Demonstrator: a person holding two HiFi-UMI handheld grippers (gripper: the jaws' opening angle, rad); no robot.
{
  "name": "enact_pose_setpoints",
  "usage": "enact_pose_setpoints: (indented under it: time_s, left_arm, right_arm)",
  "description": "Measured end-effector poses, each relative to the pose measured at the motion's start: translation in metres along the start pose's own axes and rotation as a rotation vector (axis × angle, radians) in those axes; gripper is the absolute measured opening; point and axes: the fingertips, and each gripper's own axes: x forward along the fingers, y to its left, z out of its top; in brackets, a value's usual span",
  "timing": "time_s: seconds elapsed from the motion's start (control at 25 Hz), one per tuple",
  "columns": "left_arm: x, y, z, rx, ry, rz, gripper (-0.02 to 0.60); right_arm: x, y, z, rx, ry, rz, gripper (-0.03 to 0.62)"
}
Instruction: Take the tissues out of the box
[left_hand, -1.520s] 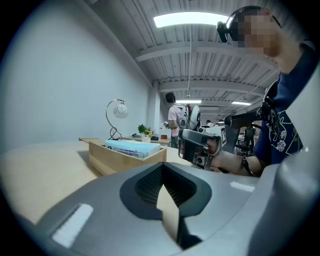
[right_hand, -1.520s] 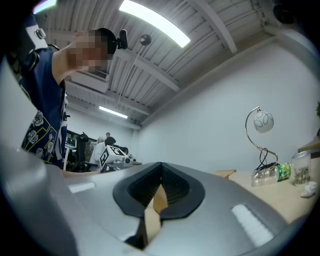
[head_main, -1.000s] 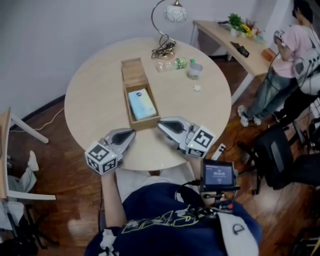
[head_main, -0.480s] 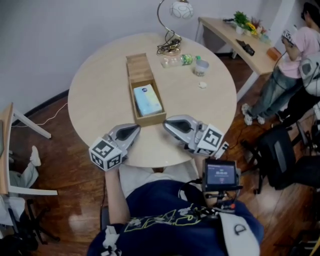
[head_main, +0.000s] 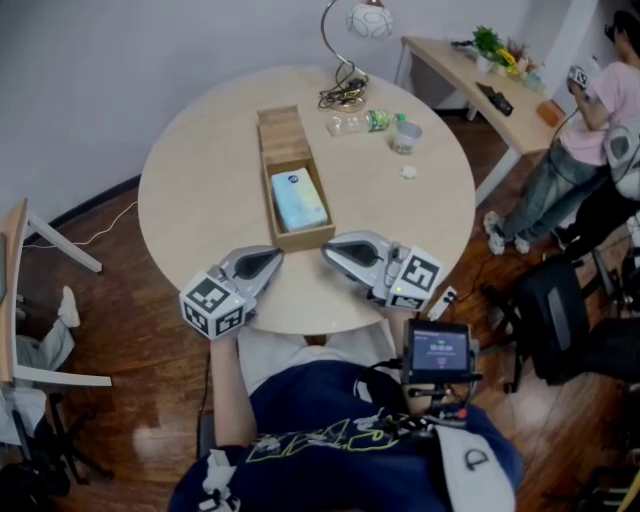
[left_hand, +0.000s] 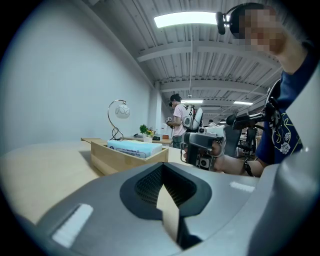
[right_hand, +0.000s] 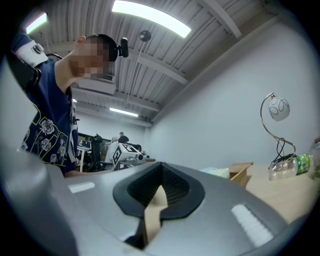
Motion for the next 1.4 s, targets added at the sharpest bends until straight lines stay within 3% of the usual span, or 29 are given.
enact_pose_setpoints:
  time_s: [0.68,1.4]
  left_arm:
    - [0.0016,-0.0036,0.0026,0.000,-0.003,0.005,0.000]
    - [0.0022,-0.0009,0.0021,-0.002,-0.002,0.003,0.000]
  right_arm:
    - [0.0052,0.0063,-0.0081,0.020,0.058,0.050,0.002]
    - [0.0045,0.0095,-0.0045,0.016,0.032,0.064,0.002]
